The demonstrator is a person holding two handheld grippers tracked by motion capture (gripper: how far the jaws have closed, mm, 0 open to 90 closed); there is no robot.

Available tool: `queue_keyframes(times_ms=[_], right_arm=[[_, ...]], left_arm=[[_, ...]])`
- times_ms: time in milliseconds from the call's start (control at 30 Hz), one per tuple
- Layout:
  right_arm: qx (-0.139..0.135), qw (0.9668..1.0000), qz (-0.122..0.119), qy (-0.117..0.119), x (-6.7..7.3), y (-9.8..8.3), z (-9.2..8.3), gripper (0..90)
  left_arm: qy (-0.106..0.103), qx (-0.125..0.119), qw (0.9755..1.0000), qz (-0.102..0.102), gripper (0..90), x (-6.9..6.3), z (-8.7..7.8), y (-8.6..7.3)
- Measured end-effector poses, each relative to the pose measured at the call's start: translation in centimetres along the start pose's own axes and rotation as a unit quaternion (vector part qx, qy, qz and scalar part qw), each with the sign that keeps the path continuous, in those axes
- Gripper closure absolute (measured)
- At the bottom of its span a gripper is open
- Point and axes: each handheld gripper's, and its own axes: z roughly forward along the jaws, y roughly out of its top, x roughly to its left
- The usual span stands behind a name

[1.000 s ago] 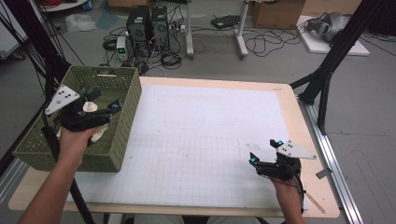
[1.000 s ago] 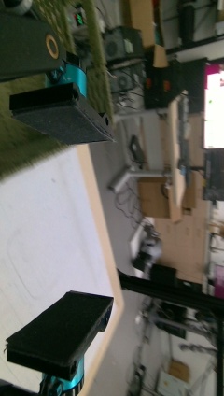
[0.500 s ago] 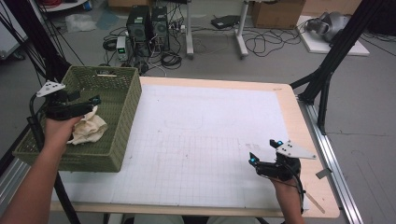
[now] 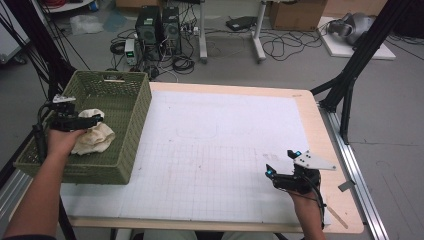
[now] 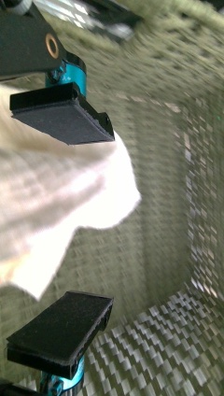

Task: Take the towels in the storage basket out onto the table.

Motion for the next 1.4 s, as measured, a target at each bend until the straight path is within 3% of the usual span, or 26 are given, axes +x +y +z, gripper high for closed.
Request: queue_keyframes(times_ms=[133, 200, 267, 467, 500, 533, 567, 600, 667, 700, 733, 800, 867, 967, 1000, 1100, 1133, 1167, 1333, 1367, 1400], right_arm=[[0.003, 1.0000, -0.001, 0.000, 0.0, -0.1, 0.1, 9.6], [0.003, 1.0000, 0.000, 0.001, 0.0, 0.0, 0.1, 9.6], [0.003, 1.0000, 0.002, 0.000, 0.0, 0.0, 0.0, 9.6], [0.005, 1.0000, 0.000, 0.001, 0.0, -0.1, 0.0, 9.6], [0.005, 1.0000, 0.000, 0.001, -0.1, -0.1, 0.0, 9.6], [0.005, 1.0000, 0.000, 0.000, 0.0, -0.1, 0.0, 9.6], [0.005, 1.0000, 0.000, 0.000, -0.1, -0.1, 0.0, 9.6], [0.005, 1.0000, 0.000, 0.000, 0.0, -0.1, 0.0, 9.6], [0.006, 1.0000, 0.000, 0.000, 0.0, -0.1, 0.0, 9.6], [0.006, 1.0000, -0.001, 0.000, -0.1, -0.1, 0.0, 9.6], [0.007, 1.0000, 0.001, 0.000, -0.1, -0.1, 0.0, 9.6], [0.010, 1.0000, 0.000, 0.000, -0.1, -0.2, 0.1, 9.6], [0.011, 0.9999, 0.000, 0.000, -0.2, -0.2, 0.1, 9.6], [0.011, 0.9999, 0.004, 0.000, -0.1, -0.2, 0.1, 9.6], [0.011, 0.9999, 0.004, 0.000, -0.1, -0.2, 0.1, 9.6], [0.012, 0.9999, 0.005, 0.000, -0.3, -0.3, 0.0, 9.6], [0.012, 0.9999, 0.006, -0.001, -0.3, -0.3, 0.0, 9.6], [0.012, 0.9999, 0.006, -0.001, -0.3, -0.3, 0.0, 9.6], [0.011, 0.9999, 0.009, -0.003, -0.3, -0.2, -0.1, 9.6], [0.011, 0.9999, 0.009, -0.003, -0.3, -0.2, -0.1, 9.6], [0.010, 0.9999, 0.010, -0.003, -0.3, -0.2, -0.2, 9.6]], left_arm=[[0.026, 0.030, 0.9992, 0.003, 18.5, 0.2, 0.4, -0.2], [0.029, 0.049, 0.9984, -0.004, 18.5, 0.4, 0.7, -0.4], [0.033, 0.088, 0.9955, -0.014, 19.1, 0.7, 1.4, -0.9], [0.031, 0.119, 0.9923, -0.017, 21.4, 0.8, 1.9, -1.3], [0.036, 0.142, 0.9891, -0.017, 21.4, 0.9, 2.2, -1.5], [0.036, 0.142, 0.9891, -0.017, 21.6, 0.9, 2.2, -1.5], [0.045, 0.172, 0.9839, -0.015, 22.4, 0.9, 2.5, -1.9], [0.050, 0.184, 0.9816, -0.015, 23.0, 0.9, 2.7, -2.0], [0.049, 0.191, 0.9803, -0.016, 23.9, 1.0, 2.8, -2.2], [0.050, 0.205, 0.9773, -0.015, 24.7, 1.0, 3.0, -2.3], [0.046, 0.211, 0.9764, -0.016, 26.3, 1.0, 3.1, -2.4], [0.040, 0.209, 0.9770, -0.020, 34.0, 1.0, 3.1, -2.4], [0.024, 0.204, 0.9785, -0.011, 48.6, 1.0, 2.9, -2.3], [0.022, 0.204, 0.9787, -0.010, 63.2, 1.0, 2.8, -2.2], [0.022, 0.199, 0.9797, -0.008, 63.2, 0.9, 2.6, -2.1], [0.019, 0.175, 0.9844, -0.007, 75.8, 0.9, 2.2, -1.8], [0.013, 0.159, 0.9871, -0.010, 76.3, 0.9, 1.9, -1.5], [0.013, 0.159, 0.9871, -0.010, 76.7, 0.9, 1.9, -1.5], [0.009, 0.104, 0.9943, -0.020, 77.5, 1.1, 0.9, -1.0], [0.008, 0.089, 0.9957, -0.023, 77.5, 1.1, 0.6, -0.8], [0.002, 0.058, 0.9981, -0.023, 77.6, 1.0, 0.0, -0.6]])
